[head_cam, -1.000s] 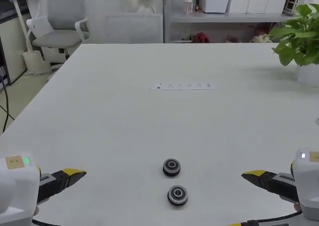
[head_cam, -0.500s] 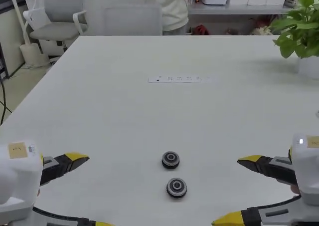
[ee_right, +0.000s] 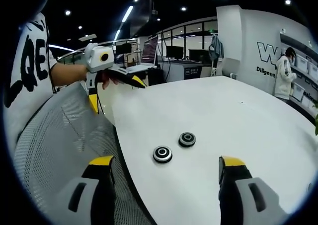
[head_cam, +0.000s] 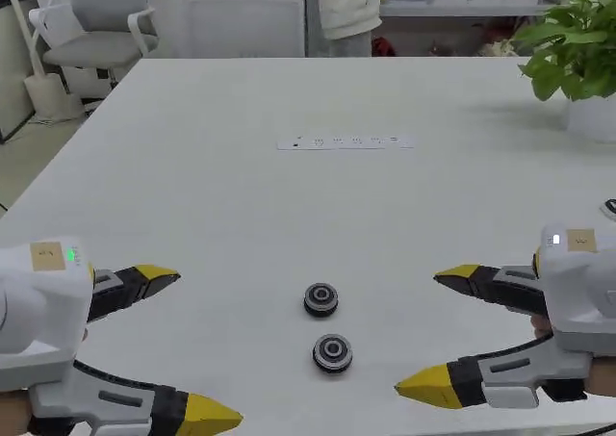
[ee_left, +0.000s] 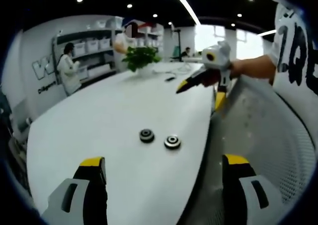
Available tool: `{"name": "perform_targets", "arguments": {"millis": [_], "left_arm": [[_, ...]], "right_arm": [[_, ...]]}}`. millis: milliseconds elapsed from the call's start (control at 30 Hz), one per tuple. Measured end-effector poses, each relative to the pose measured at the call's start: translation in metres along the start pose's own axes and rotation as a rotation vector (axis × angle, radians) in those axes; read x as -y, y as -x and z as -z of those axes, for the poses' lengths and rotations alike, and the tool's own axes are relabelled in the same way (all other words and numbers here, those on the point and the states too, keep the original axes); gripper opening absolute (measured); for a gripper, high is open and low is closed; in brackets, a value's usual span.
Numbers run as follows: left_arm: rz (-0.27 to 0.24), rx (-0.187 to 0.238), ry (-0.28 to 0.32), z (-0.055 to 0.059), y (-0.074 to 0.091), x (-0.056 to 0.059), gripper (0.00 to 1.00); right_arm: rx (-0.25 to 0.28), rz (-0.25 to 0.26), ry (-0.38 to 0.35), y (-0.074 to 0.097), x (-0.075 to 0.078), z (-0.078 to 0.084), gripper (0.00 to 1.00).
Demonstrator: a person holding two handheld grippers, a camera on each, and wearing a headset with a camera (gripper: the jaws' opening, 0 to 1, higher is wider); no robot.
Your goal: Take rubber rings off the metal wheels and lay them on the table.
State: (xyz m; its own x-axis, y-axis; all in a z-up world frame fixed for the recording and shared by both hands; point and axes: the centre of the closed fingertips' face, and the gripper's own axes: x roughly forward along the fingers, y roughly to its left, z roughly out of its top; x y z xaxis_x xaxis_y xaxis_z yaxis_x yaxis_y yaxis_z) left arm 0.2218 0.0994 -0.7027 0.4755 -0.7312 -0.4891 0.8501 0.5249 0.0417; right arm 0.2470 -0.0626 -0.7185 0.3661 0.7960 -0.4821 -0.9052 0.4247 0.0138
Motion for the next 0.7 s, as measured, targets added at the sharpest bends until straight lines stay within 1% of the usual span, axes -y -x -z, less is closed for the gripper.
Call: {"name": "perform_targets", "arguments": {"millis": [200, 333, 467, 533, 700], "left_arm": [[0.035, 0.013, -0.036, -0.009, -0.013, 0.000, 0.96], [0.058, 0.023, -0.025, -0.012, -0.022, -0.001, 0.95], [0.063, 0.027, -0.014, -0.012, -0.028, -0.005, 0.93], [0.066, 0.025, -0.020, -0.012, -0.030, -0.006, 0.92], [0.075, 0.014, -0.025, -0.010, -0.036, -0.011, 0.90]], "right_arm": [[0.012, -0.030, 0.011, -0.008, 0.006, -0.001, 0.78], [0.011, -0.047, 0.017, -0.016, 0.010, 0.001, 0.76], [0.001, -0.071, 0.015, -0.022, 0.009, 0.004, 0.75], [-0.003, -0.078, 0.008, -0.025, 0.011, 0.007, 0.75], [-0.015, -0.076, -0.006, -0.033, 0.019, 0.014, 0.73]]}}
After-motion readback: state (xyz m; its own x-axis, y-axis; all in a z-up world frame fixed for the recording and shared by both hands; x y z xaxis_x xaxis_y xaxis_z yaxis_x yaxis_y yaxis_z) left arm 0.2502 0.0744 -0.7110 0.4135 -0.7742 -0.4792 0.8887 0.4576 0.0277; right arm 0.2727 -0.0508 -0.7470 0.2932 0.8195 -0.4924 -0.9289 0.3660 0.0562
